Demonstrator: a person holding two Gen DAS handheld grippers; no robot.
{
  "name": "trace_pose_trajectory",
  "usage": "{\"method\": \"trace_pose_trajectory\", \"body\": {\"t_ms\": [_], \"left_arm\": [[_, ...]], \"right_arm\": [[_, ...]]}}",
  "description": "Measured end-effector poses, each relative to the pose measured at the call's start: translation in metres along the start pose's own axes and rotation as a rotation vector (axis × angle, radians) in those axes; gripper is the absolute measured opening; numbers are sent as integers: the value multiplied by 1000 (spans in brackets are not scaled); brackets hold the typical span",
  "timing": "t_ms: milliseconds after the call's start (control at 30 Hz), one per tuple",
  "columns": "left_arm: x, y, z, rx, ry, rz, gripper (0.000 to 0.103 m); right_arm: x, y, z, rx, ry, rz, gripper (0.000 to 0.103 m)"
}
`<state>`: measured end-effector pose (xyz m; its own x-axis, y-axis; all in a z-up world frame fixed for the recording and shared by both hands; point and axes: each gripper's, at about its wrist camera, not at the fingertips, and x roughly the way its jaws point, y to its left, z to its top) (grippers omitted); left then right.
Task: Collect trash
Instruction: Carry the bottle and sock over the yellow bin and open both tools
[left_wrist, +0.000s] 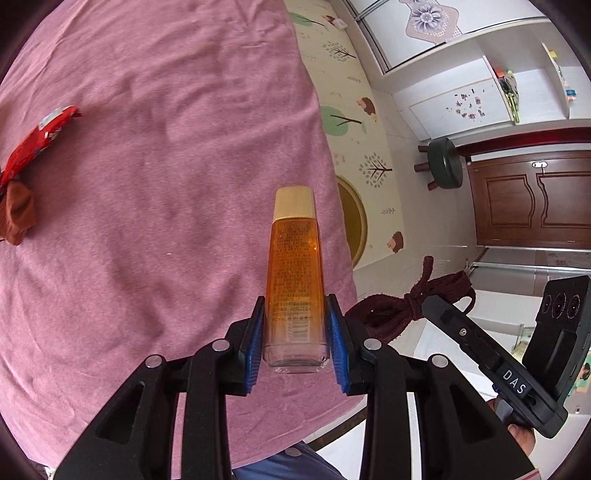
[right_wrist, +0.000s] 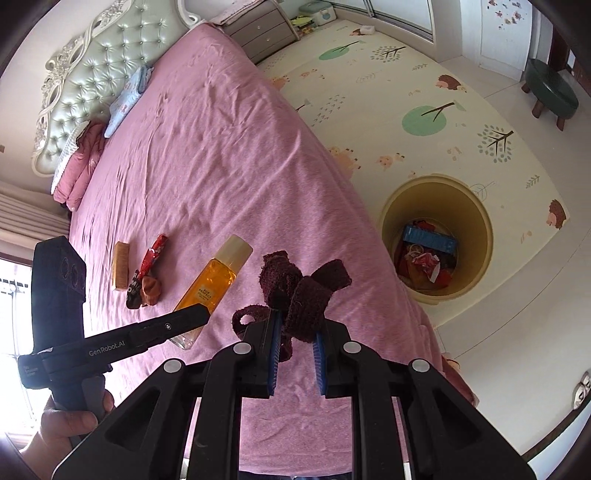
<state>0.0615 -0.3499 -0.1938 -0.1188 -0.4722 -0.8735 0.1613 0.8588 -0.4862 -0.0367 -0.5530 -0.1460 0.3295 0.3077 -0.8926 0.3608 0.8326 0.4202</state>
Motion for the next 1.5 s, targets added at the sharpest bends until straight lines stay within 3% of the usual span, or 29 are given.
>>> {"method": "trace_pose_trajectory", "body": {"t_ms": [500, 1233, 1300, 1333, 1367, 1500], "left_arm": [[79, -96, 36, 168, 107, 15, 32], [129, -178, 78, 325, 161, 49, 32], [128, -183, 83, 333, 166, 34, 41], [128, -185, 85, 331, 165, 24, 60], [126, -186, 87, 327, 156, 25, 73], [122, -191, 92, 348, 132, 48, 73]], "right_arm": [[-12, -90, 15, 148, -40, -39, 15], [-29, -163, 53, 259, -114, -106, 19], [-33, -170, 53, 288, -133, -111, 29], [-34, -173, 54, 301, -140, -107, 31], [-35, -175, 54, 309, -142, -106, 31], [-36, -178, 57, 317, -141, -108, 31]]}}
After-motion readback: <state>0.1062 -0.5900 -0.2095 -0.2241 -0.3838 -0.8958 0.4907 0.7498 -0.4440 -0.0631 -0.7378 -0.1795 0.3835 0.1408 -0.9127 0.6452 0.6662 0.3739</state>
